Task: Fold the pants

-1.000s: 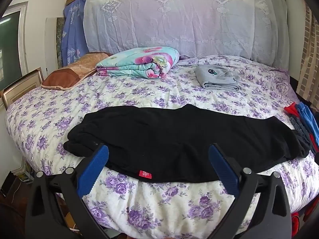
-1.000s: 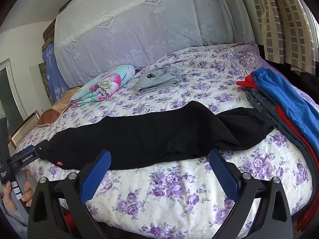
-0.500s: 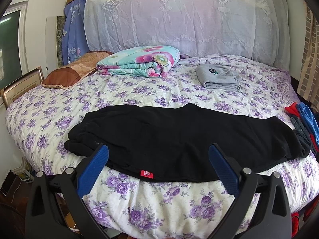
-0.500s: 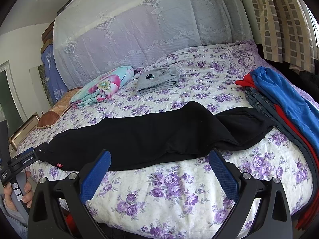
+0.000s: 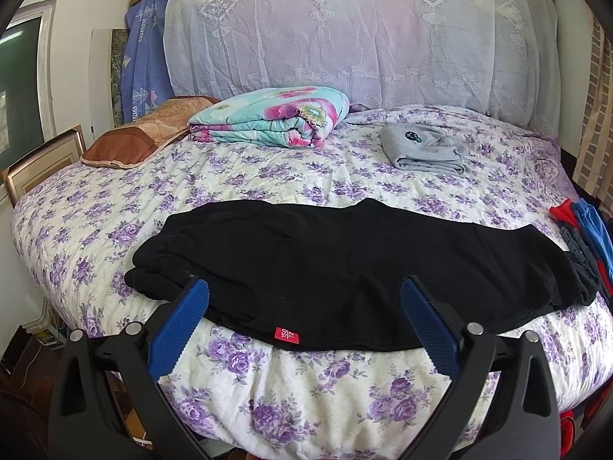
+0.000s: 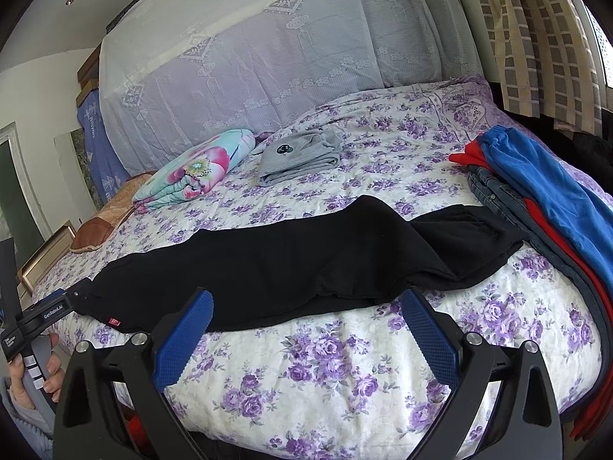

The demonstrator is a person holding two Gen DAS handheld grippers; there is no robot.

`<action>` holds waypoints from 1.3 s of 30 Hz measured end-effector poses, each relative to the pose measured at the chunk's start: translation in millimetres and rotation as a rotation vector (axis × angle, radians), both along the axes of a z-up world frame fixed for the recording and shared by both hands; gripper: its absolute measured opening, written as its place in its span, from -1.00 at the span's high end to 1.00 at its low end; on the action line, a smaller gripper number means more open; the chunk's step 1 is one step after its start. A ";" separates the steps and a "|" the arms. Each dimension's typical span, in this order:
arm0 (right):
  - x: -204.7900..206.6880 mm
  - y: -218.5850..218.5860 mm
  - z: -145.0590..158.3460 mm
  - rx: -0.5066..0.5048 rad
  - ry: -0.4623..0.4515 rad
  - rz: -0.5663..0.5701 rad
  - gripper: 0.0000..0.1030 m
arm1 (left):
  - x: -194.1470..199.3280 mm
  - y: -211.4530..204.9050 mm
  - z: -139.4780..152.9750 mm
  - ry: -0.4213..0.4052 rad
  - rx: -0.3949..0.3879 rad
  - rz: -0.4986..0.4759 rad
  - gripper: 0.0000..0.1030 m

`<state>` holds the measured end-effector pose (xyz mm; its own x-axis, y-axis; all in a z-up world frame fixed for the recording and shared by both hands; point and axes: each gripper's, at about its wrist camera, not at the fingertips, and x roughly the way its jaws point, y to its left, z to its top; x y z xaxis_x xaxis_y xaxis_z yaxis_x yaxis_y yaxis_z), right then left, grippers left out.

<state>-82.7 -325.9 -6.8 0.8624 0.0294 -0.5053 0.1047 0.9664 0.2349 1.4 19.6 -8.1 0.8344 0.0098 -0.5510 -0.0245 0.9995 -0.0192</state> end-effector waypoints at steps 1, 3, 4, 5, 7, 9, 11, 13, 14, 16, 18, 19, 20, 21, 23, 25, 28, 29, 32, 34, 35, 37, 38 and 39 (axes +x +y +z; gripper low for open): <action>0.1 0.1 0.0 0.001 0.001 0.000 -0.93 | 0.2 0.2 0.5 0.001 0.001 0.000 -0.91; 0.2 0.4 -0.2 0.000 0.000 -0.001 -0.93 | 0.2 0.3 0.5 0.000 0.000 0.000 -0.91; 0.1 0.5 -0.1 0.000 0.000 -0.002 -0.93 | 0.5 -0.2 0.7 0.000 0.000 0.001 -0.91; 0.4 0.8 -0.2 -0.001 -0.001 -0.002 -0.93 | 0.7 -0.4 1.0 0.000 0.000 0.000 -0.91; 0.4 0.7 -0.2 -0.002 -0.003 -0.003 -0.93 | 0.7 -0.2 0.8 0.000 0.001 0.001 -0.91; 0.0 -0.5 0.4 -0.001 -0.006 -0.007 -0.93 | 0.9 -0.2 0.9 0.002 0.004 0.003 -0.91; -0.3 -2.8 0.6 0.003 -0.010 -0.013 -0.93 | 1.9 0.9 -0.2 0.006 0.005 0.005 -0.91; 0.6 -5.3 0.2 0.011 -0.006 -0.020 -0.93 | 4.8 3.0 -1.8 0.014 0.004 0.010 -0.91; 1.0 -6.3 -0.3 0.015 -0.004 -0.023 -0.93 | 6.1 3.9 -2.7 0.018 0.003 0.012 -0.91; 2.0 -7.9 -1.8 0.024 0.002 -0.027 -0.93 | 7.8 5.6 -4.3 0.024 0.001 0.016 -0.91; 2.6 -7.4 -2.4 0.027 0.006 -0.025 -0.93 | 8.8 7.0 -4.8 0.026 0.001 0.017 -0.91; 2.7 -7.3 -2.1 0.026 0.006 -0.025 -0.93 | 8.8 7.0 -4.9 0.026 0.002 0.017 -0.91; 2.6 -6.5 -1.6 0.025 0.006 -0.024 -0.93 | 9.1 7.2 -4.7 0.026 0.001 0.016 -0.91; 2.3 -6.2 -0.9 0.023 0.005 -0.023 -0.93 | 9.5 6.9 -4.4 0.026 0.001 0.016 -0.91; 1.8 -5.7 -0.1 0.021 0.003 -0.022 -0.93 | 9.6 6.9 -4.3 0.027 0.000 0.017 -0.91; 1.9 -5.8 0.3 0.023 0.002 -0.023 -0.93 | 9.6 7.1 -4.5 0.028 0.000 0.017 -0.91; 1.5 -6.4 0.3 0.027 0.004 -0.025 -0.93 | 9.8 7.0 -4.6 0.028 0.000 0.017 -0.91; 1.7 -6.5 0.2 0.026 0.004 -0.025 -0.93 | 9.8 7.0 -4.5 0.027 0.000 0.017 -0.91; 2.0 -6.6 0.3 0.025 0.004 -0.026 -0.93 | 10.3 8.6 -4.9 0.025 0.001 0.016 -0.91; 1.9 -6.6 0.0 0.026 0.006 -0.024 -0.93 | 10.2 8.8 -5.0 0.026 0.000 0.016 -0.91; 1.9 -7.0 0.0 0.026 0.006 -0.025 -0.93 | 10.4 9.2 -5.3 0.027 0.000 0.016 -0.91; 2.1 -7.3 0.3 0.026 0.007 -0.026 -0.93 | 11.1 9.4 -4.9 0.030 0.002 0.015 -0.91; 2.1 -7.1 0.0 0.026 0.007 -0.026 -0.93 | 11.3 9.8 -5.1 0.030 0.002 0.015 -0.91; 2.1 -7.0 -0.1 0.025 0.007 -0.027 -0.93 | 11.2 10.0 -5.1 0.031 0.002 0.014 -0.91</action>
